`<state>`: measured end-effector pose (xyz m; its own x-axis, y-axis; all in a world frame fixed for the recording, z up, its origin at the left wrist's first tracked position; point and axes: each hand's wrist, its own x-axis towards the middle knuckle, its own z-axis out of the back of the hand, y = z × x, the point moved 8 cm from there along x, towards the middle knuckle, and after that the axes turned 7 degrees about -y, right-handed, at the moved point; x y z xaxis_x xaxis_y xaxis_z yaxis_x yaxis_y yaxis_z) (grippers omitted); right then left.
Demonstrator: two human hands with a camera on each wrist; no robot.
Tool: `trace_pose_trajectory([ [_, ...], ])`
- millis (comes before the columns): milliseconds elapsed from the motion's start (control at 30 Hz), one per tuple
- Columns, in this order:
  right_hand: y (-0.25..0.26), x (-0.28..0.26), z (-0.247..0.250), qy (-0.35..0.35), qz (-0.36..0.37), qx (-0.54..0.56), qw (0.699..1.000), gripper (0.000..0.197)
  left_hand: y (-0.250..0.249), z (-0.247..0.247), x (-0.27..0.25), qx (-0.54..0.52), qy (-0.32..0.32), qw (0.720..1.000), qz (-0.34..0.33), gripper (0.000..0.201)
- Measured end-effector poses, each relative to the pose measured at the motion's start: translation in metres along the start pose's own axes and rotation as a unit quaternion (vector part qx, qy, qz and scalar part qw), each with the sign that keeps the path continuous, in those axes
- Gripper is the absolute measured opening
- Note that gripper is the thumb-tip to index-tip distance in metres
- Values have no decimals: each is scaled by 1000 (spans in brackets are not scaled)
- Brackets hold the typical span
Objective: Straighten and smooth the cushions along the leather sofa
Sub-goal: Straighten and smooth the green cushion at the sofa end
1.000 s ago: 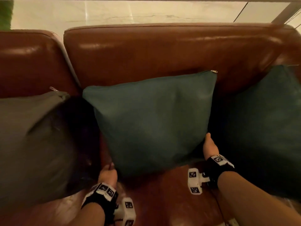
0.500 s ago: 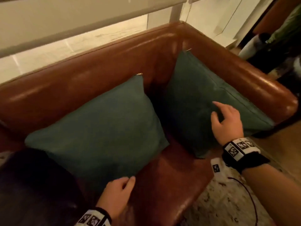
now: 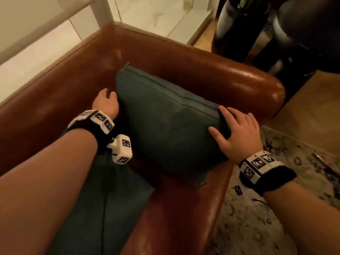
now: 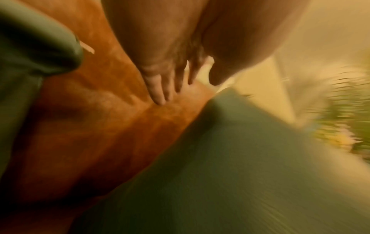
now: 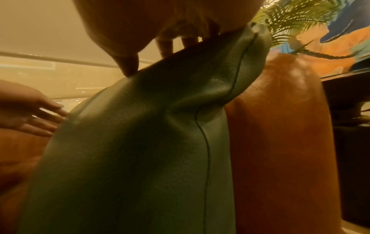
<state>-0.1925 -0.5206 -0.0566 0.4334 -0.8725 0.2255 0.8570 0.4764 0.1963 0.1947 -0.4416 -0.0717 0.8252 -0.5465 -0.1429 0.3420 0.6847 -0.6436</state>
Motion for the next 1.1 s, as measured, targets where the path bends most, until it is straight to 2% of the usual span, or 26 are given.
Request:
trace_pose_trajectory([
  [67,2,2,-1,-20,16,14,1000,62,-1,-11,7,25,25,999,-35,43],
  [167,-1,10,11,-61,33,28,997,49,-5,0,9,17,-52,993,-102,37],
  [233,-9,18,21,-63,26,28,997,43,-8,3,6,6,-74,989,-130,36],
  [300,-20,28,24,-41,4,32,999,43,-9,-5,5,-12,-42,990,-134,38],
  [367,-35,32,16,11,-24,4,1000,50,-8,-18,1,8,-11,994,-109,47],
  [400,-38,31,12,35,-35,-21,999,54,-12,-21,-3,46,-18,992,-112,54],
  [433,-36,30,11,38,-39,-32,998,58,-24,-21,-11,80,-44,985,-147,57],
  [500,-10,34,12,-1,-37,-2,999,59,-79,-30,-51,106,-88,940,-311,55],
  [533,10,36,8,-10,-34,27,999,58,-106,-47,-76,117,-65,909,-396,53],
  [567,31,38,-4,3,-31,41,999,58,-125,-73,-100,135,-13,876,-463,52],
  [633,55,35,-36,52,-20,14,998,57,-134,-123,-128,221,94,814,-529,53],
  [667,51,33,-45,61,-13,-10,998,58,-128,-135,-125,262,109,790,-543,54],
  [700,38,28,-48,63,-14,-28,998,60,-119,-136,-113,283,101,781,-547,55],
  [733,19,21,-46,61,-23,-41,997,62,-109,-129,-98,293,83,784,-541,56],
  [833,-32,-10,-33,73,-49,-85,992,65,-82,-96,-61,299,32,816,-494,59],
  [900,-38,-10,-22,67,-67,-80,992,64,-77,-89,-58,309,28,827,-469,60],
  [1000,16,20,-20,15,-52,-42,998,64,-79,-92,-60,311,23,840,-444,60],
  [1067,74,20,-38,12,31,-32,999,65,-81,-94,-58,313,18,843,-436,60],
  [1100,97,4,-56,34,86,-37,995,66,-81,-96,-57,317,20,843,-434,59],
])
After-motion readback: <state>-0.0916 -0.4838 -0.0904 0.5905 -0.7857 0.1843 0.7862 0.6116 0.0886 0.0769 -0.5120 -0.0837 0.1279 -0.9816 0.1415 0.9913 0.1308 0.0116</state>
